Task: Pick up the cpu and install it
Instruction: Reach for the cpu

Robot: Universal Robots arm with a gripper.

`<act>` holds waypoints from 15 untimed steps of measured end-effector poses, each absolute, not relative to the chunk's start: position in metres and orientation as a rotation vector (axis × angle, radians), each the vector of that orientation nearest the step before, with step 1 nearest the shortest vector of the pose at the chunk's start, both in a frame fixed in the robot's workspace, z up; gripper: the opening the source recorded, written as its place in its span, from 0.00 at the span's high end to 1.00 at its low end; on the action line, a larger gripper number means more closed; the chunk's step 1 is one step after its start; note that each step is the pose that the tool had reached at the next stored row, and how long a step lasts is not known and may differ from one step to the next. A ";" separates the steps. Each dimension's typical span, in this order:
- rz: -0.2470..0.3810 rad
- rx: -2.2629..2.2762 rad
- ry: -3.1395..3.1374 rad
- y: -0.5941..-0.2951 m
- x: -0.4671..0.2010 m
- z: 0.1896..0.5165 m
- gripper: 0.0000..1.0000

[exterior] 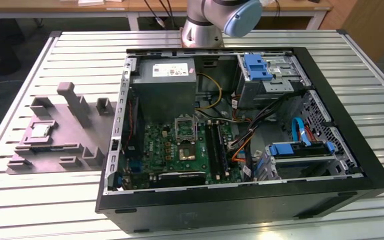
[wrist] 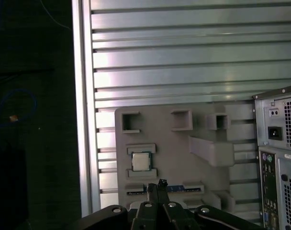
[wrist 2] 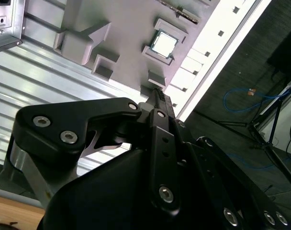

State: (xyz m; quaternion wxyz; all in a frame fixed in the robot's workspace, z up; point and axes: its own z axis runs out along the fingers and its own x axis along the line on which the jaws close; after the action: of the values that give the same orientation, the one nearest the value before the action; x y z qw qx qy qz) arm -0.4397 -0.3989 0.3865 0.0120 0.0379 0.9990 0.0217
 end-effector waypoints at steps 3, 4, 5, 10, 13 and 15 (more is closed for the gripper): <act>0.068 0.118 3.115 -0.399 -0.441 0.387 0.89; 0.068 0.118 3.115 -0.399 -0.442 0.387 0.89; 0.068 0.118 3.115 -0.399 -0.442 0.387 0.89; 0.068 0.118 3.115 -0.399 -0.445 0.387 0.89; 0.067 0.118 3.115 -0.399 -0.446 0.387 0.89; 0.068 0.118 3.115 -0.399 -0.447 0.387 0.89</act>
State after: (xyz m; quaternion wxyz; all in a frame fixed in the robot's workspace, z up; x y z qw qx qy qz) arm -0.4474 -0.3989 0.3866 0.0119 0.0379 0.9990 0.0217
